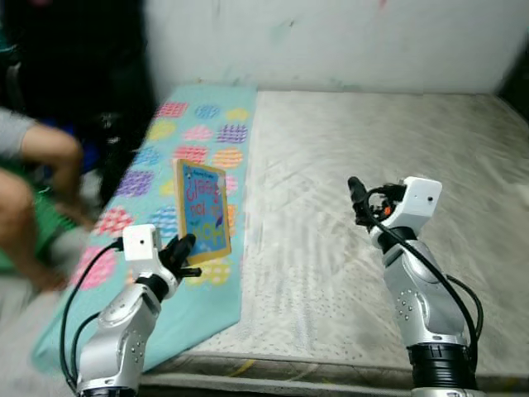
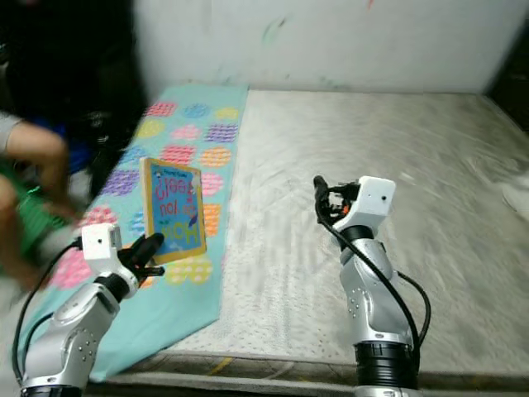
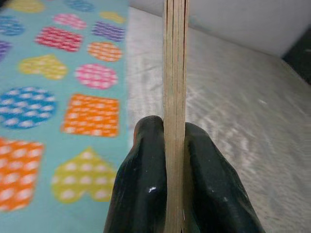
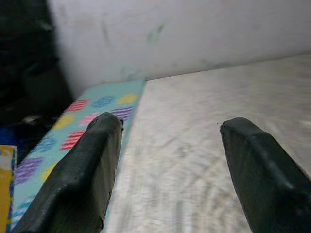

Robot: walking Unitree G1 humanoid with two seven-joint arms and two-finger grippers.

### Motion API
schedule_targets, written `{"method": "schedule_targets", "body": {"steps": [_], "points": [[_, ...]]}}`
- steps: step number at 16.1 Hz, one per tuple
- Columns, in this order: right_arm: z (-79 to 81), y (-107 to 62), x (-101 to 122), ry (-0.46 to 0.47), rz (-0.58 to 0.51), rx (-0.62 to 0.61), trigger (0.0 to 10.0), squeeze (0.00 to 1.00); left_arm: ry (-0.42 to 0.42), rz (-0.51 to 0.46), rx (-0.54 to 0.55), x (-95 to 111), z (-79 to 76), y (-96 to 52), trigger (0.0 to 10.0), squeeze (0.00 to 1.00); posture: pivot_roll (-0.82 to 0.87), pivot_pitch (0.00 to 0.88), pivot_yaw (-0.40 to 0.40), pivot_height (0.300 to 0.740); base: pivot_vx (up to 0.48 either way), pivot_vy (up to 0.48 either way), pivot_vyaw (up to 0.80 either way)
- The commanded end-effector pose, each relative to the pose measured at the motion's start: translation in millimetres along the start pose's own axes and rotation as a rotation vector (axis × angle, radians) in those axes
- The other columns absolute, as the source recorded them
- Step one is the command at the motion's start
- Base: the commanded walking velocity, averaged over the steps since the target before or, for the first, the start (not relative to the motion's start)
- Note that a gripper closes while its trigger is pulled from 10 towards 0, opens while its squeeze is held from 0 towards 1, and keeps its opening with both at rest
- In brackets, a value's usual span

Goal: Clean up the room

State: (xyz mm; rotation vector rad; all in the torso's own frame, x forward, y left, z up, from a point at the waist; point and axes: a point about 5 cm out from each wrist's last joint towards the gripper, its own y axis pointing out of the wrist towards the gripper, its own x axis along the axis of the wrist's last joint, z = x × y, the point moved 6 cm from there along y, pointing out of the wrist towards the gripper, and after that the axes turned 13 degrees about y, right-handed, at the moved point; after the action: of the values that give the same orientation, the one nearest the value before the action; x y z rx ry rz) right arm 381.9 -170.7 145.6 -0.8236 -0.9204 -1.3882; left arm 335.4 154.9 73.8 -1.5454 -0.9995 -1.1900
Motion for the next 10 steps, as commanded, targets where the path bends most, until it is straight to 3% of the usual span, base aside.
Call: {"method": "schedule_targets", "body": {"steps": [1, 3, 10], "points": [[-1.1, 0.5, 0.5, -0.011, 0.001, -0.009, 10.0, 0.0, 0.009, -0.05, -0.015, 13.3, -3.7, 3.7, 10.0, 0.0, -0.11, 0.0, 0.021, 0.74, 0.0, 0.0, -0.8], [-0.3, 1.1, 1.1, -0.016, -0.002, -0.007, 10.0, 0.0, 0.007, -0.053, -0.025, 13.7, -6.0, 4.1, 10.0, 0.0, -0.11, 0.0, 0.02, 0.74, 0.0, 0.0, -0.7], [4.7, 1.3, -2.8, -0.04, 0.008, 0.014, 10.0, 0.0, -0.008, -0.055, -0.051, 12.2, -12.1, 5.2, 10.0, 0.0, -0.11, 0.0, 0.012, 0.74, 0.0, 0.0, 0.0]]}}
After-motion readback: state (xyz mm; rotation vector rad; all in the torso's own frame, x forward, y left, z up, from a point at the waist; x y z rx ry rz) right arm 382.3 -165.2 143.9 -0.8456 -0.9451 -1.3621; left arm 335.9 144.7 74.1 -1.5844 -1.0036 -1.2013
